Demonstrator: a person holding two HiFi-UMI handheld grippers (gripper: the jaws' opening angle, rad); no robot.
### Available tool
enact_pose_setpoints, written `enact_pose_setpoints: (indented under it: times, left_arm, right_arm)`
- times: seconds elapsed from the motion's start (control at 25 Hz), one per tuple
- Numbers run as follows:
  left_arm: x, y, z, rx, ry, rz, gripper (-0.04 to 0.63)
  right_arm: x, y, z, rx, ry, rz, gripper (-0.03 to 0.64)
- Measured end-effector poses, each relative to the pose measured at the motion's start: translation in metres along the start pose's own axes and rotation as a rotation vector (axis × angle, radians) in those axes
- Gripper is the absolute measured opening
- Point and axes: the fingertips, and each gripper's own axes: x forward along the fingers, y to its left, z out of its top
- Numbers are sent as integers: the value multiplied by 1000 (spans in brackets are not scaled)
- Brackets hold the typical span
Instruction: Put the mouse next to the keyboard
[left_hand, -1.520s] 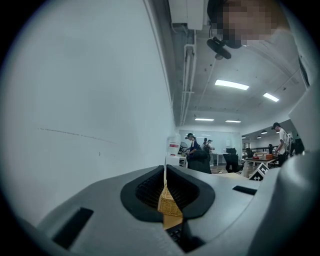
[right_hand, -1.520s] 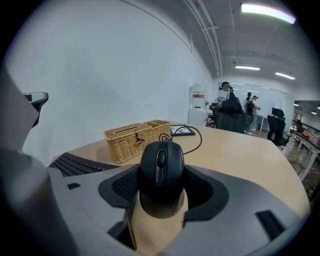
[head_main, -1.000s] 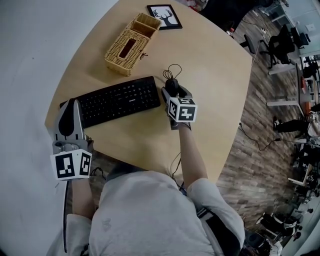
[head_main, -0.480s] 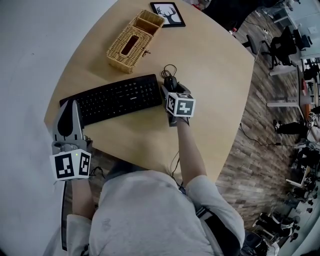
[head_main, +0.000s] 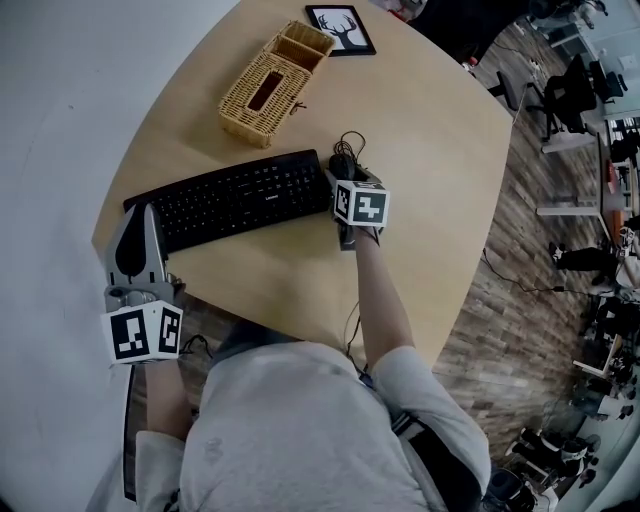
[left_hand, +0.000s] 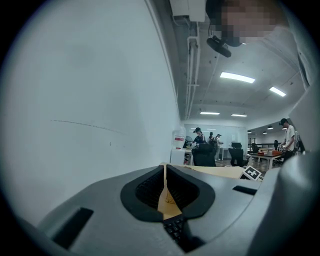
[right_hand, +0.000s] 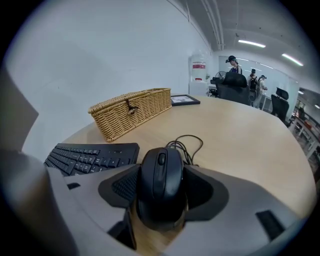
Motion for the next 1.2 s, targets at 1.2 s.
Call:
enact_pose_setpoints:
  times: [1.2]
  left_arm:
    - [-32,-3,28,24,-70,6,21]
  right_arm:
    - [-95,47,58,-118,-339,102,28]
